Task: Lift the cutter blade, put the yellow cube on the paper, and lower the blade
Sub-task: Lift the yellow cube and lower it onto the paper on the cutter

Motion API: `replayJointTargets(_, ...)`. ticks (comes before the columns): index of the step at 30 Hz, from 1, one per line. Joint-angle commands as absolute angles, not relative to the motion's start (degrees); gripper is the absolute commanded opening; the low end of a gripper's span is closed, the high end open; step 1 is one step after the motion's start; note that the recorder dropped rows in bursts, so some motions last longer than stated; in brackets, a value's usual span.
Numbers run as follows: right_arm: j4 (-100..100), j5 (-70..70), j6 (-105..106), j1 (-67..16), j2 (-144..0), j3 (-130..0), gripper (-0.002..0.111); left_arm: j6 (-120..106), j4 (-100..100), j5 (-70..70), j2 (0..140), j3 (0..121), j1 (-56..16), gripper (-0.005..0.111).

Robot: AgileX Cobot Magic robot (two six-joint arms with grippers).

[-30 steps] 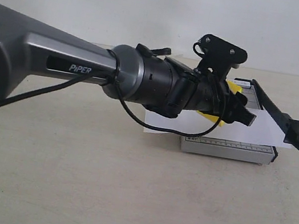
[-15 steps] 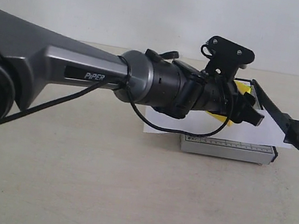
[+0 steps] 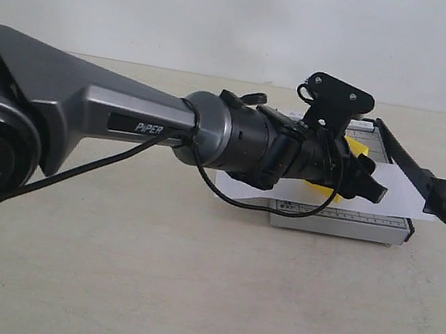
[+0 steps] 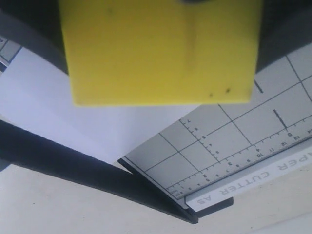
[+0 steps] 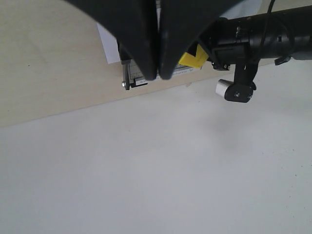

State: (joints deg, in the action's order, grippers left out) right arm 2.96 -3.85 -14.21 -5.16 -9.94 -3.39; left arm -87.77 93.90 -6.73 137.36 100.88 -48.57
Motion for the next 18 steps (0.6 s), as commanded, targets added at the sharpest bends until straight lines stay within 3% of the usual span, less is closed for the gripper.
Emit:
replayJointTargets(1, 2.7, -4.3, -14.2, -5.3, -9.8, -3.3, 0.0, -88.1, 93.6, -6.1, 137.3, 101.3, -48.7, 0.006)
replayJointTargets(5, 2.7, -4.3, -14.2, -5.3, -9.8, -3.3, 0.0, -88.1, 93.6, -6.1, 137.3, 101.3, -48.7, 0.043)
replayJointTargets(7, 2.7, -4.3, -14.2, -5.3, -9.8, -3.3, 0.0, -88.1, 93.6, -6.1, 137.3, 101.3, -48.7, 0.055)
replayJointTargets(18, 2.7, -4.3, -14.2, -5.3, -9.8, -3.3, 0.0, -88.1, 93.6, -5.8, 137.3, 101.3, -48.7, 0.056)
